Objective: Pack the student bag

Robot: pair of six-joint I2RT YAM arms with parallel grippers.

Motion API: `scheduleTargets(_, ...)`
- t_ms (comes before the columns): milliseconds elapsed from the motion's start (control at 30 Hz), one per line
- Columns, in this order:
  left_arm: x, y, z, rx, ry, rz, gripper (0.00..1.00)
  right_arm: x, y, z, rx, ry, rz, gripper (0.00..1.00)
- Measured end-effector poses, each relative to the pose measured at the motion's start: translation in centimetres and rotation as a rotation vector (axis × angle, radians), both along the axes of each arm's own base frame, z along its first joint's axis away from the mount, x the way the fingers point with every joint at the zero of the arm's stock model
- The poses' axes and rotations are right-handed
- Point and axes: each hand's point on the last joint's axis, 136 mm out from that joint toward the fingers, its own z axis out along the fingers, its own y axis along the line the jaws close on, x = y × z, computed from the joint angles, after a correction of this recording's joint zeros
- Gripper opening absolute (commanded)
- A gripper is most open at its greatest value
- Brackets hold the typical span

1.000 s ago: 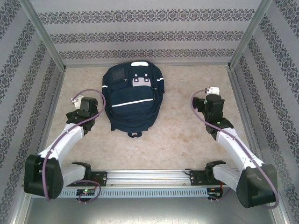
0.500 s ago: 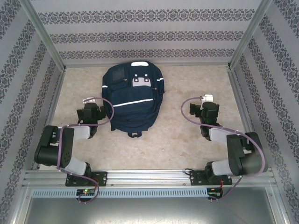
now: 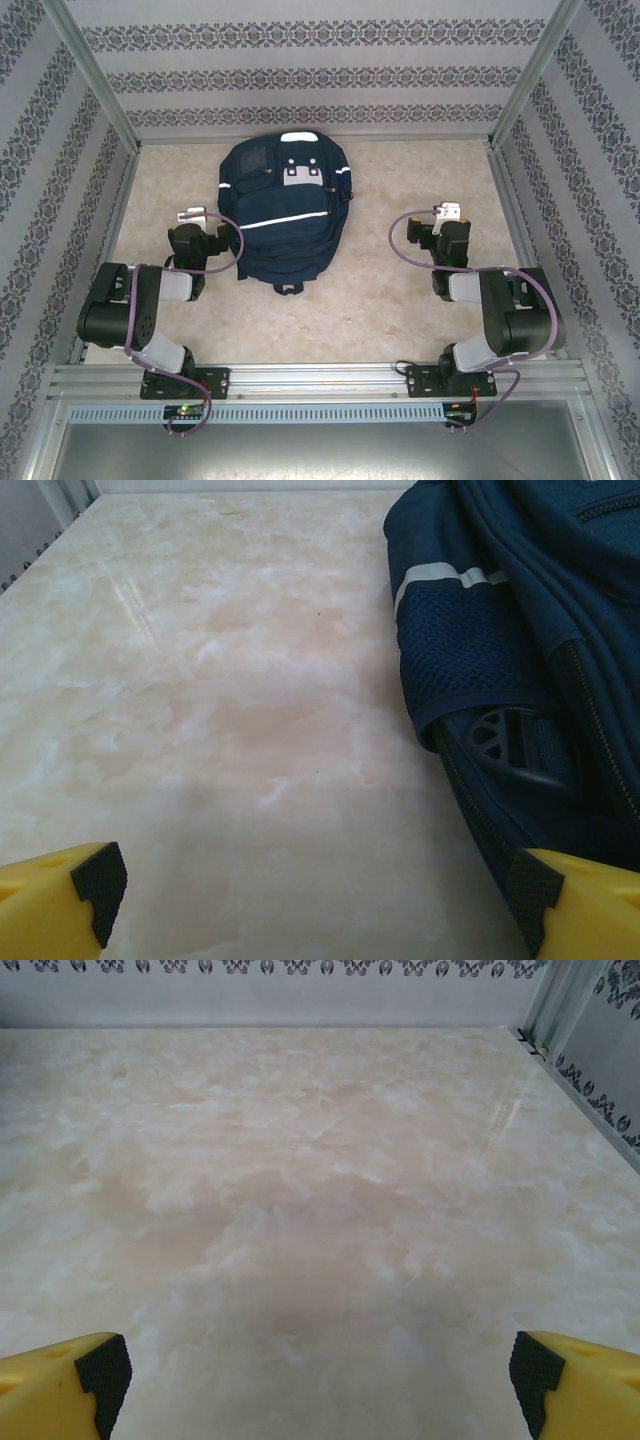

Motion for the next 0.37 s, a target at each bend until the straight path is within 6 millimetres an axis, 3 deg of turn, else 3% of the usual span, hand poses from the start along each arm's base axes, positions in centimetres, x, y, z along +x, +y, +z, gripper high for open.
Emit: scheduleTargets(367, 0.03, -0.11, 0.02, 0.004, 0.0, -0.009, 1.0, 0.01, 0.08, 0.0, 0.002, 0.0, 0.005, 0.98)
